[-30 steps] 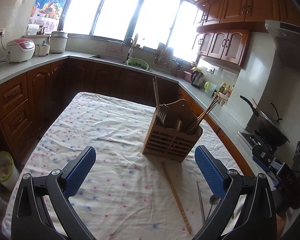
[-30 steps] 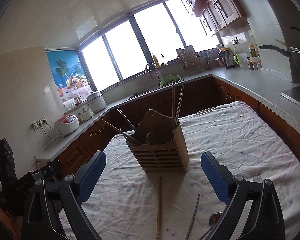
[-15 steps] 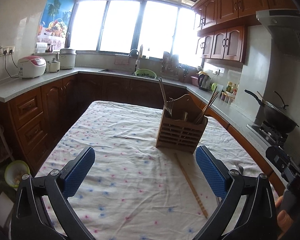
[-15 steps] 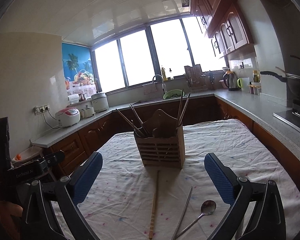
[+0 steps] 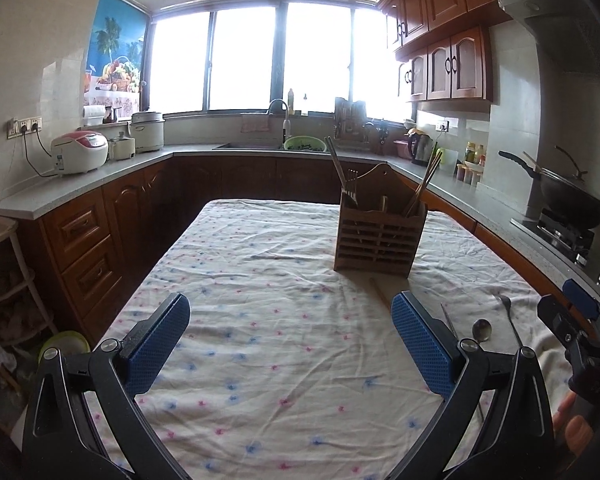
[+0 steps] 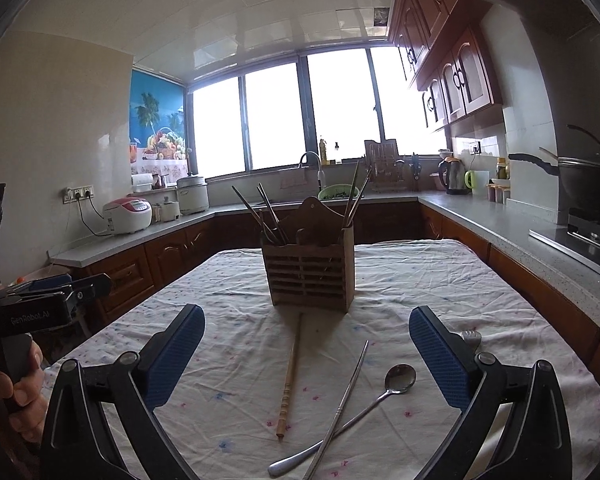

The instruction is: Organize utensils

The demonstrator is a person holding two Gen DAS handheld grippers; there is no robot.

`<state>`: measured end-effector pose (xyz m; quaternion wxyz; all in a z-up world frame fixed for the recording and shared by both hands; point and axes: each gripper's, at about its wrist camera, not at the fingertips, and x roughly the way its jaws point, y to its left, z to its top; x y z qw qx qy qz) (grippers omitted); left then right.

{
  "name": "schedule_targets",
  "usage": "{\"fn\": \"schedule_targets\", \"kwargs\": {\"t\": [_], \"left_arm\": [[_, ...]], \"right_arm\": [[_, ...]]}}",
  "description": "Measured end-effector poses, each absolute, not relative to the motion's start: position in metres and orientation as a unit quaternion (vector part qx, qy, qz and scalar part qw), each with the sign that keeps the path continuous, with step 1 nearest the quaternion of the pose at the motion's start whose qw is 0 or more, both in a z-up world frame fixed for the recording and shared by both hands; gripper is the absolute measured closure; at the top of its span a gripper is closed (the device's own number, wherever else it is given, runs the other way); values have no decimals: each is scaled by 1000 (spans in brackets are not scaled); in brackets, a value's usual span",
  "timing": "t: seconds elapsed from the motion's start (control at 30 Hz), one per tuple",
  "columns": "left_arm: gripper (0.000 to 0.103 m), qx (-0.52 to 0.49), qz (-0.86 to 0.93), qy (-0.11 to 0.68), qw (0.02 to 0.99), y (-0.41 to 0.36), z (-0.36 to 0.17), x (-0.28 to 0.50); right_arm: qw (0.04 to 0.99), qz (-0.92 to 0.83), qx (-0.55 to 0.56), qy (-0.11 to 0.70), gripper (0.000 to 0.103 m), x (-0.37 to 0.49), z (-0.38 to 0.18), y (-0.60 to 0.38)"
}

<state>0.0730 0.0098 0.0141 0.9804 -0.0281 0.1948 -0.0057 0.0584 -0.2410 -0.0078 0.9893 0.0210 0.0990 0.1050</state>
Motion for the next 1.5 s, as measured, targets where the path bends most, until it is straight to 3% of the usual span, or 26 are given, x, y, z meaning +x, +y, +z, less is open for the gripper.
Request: {"fn": "schedule_targets", "kwargs": {"t": [1.5], "left_arm": [[0, -2, 8, 165, 986, -1, 14, 52]], "right_arm": [[989, 112, 21, 90, 0, 49, -17, -241]]}}
